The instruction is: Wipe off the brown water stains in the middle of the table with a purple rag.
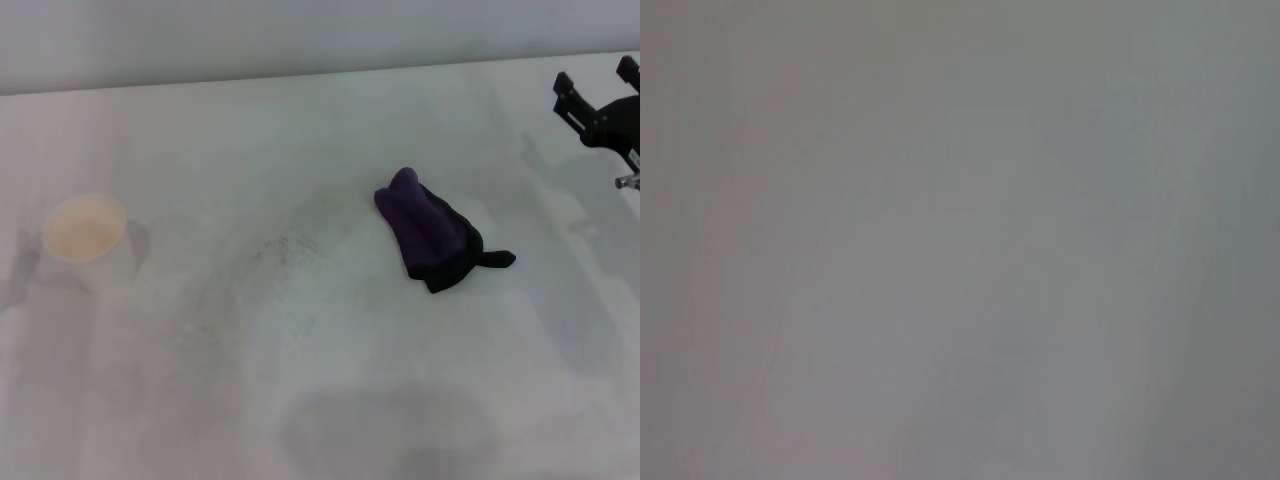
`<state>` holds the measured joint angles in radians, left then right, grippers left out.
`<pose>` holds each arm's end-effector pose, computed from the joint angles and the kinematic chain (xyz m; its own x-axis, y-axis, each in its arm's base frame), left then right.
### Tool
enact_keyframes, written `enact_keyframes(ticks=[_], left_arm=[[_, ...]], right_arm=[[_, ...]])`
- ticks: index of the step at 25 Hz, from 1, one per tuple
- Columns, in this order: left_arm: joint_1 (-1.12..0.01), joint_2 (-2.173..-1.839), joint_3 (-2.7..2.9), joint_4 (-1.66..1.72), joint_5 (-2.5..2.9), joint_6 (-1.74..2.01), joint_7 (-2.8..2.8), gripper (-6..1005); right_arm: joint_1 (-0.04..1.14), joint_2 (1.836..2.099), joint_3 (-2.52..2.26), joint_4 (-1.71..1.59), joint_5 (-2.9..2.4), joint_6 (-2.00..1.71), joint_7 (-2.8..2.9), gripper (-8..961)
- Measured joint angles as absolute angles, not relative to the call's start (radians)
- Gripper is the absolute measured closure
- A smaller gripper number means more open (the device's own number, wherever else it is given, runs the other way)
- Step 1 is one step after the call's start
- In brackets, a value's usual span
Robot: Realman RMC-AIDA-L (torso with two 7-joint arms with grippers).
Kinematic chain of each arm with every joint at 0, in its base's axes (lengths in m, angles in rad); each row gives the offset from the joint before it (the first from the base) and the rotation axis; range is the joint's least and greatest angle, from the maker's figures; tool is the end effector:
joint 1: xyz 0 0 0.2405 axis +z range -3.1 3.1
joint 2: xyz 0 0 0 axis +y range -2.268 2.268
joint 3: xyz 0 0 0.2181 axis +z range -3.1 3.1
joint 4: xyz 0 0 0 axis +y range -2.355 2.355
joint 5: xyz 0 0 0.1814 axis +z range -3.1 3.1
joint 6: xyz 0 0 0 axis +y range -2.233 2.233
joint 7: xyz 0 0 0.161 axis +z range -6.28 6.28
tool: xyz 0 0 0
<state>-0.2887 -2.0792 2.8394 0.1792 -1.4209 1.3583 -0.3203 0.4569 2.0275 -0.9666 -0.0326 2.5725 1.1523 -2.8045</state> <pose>-0.3033 0.2641 0.0224 0.5205 -0.0480 0.8525 0.8508 -0.0557 -0.5226 0.3072 0.3222 0.0460 0.7312 -0.0287 -0.6815 -0.6768 -0.1550 -0.7196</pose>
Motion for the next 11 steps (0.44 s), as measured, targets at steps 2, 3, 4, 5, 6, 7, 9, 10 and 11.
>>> enact_keyframes(ticks=[2,3,4,5,6,7,9,10,11], left_arm=[[-0.286,-2.079,2.839,0.179,-1.421,1.358,-0.323,124],[-0.285,-2.08,2.839,0.179,-1.42,1.359,-0.322,124],[-0.284,-2.08,2.839,0.178,-1.42,1.359,-0.321,124],[-0.282,-2.08,2.839,0.178,-1.42,1.359,-0.319,124],[-0.281,-2.08,2.839,0.178,-1.42,1.359,-0.319,124],[-0.281,-2.08,2.839,0.178,-1.42,1.359,-0.318,124],[-0.278,-2.081,2.839,0.178,-1.42,1.359,-0.317,124],[-0.277,-2.081,2.839,0.177,-1.42,1.359,-0.315,124],[-0.273,-2.082,2.84,0.176,-1.42,1.362,-0.306,124]], right_arm=[[0.453,2.028,-0.97,-0.029,2.569,1.14,-2.801,77],[0.449,2.028,-0.97,-0.028,2.568,1.138,-2.798,77],[0.445,2.028,-0.97,-0.027,2.568,1.138,-2.795,77],[0.442,2.028,-0.971,-0.025,2.568,1.138,-2.794,77],[0.439,2.028,-0.971,-0.022,2.568,1.14,-2.792,77],[0.437,2.028,-0.972,-0.019,2.568,1.141,-2.791,77],[0.435,2.028,-0.972,-0.016,2.567,1.142,-2.79,77],[0.434,2.028,-0.972,-0.016,2.567,1.142,-2.789,77],[0.433,2.028,-0.972,-0.016,2.567,1.144,-2.789,77]])
